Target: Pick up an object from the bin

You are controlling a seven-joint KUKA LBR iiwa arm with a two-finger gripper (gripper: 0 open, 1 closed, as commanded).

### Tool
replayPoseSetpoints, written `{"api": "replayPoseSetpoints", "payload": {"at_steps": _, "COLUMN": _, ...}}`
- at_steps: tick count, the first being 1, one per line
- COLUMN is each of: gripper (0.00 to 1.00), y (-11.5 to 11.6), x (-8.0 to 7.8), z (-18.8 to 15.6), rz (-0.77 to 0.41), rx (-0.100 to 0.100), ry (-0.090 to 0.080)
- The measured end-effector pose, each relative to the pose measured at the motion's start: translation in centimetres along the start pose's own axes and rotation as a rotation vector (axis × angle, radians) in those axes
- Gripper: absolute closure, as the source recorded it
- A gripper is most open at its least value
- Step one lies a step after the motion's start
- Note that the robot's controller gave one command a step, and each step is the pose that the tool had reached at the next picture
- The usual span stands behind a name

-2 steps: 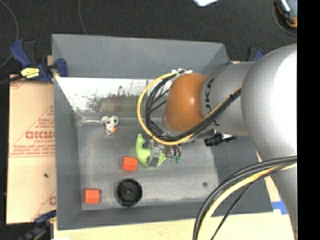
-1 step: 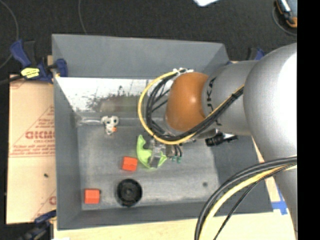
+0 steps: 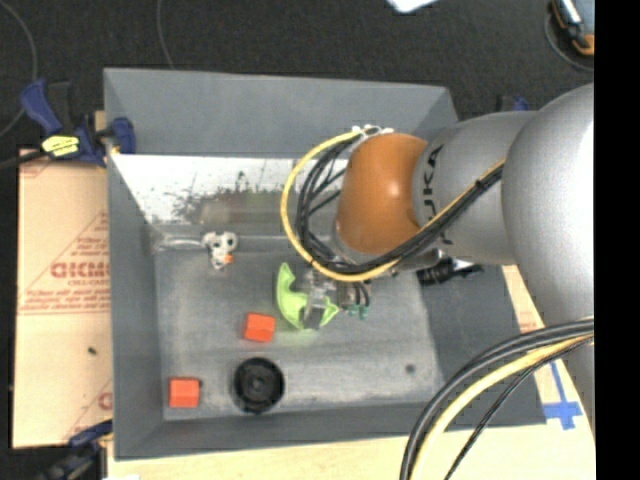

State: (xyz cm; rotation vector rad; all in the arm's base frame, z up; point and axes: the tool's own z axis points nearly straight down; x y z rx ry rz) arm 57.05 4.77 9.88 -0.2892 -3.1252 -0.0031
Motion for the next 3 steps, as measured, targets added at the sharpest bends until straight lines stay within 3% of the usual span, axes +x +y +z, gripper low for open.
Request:
{"api": "replayPoseSetpoints", "payload": {"at_steps": 1, "gripper": 1.00, "y": 0.0, "x": -0.3, "z": -1.3, "rz": 0.000, "rx": -0.002, "ry": -0.010}}
{"api": "replayPoseSetpoints", "payload": {"at_steps": 3, "gripper": 1.00, "y": 0.0, "x": -0.2, "z": -2.6, "rz": 0.000, "rx": -0.002, "ry": -0.007}}
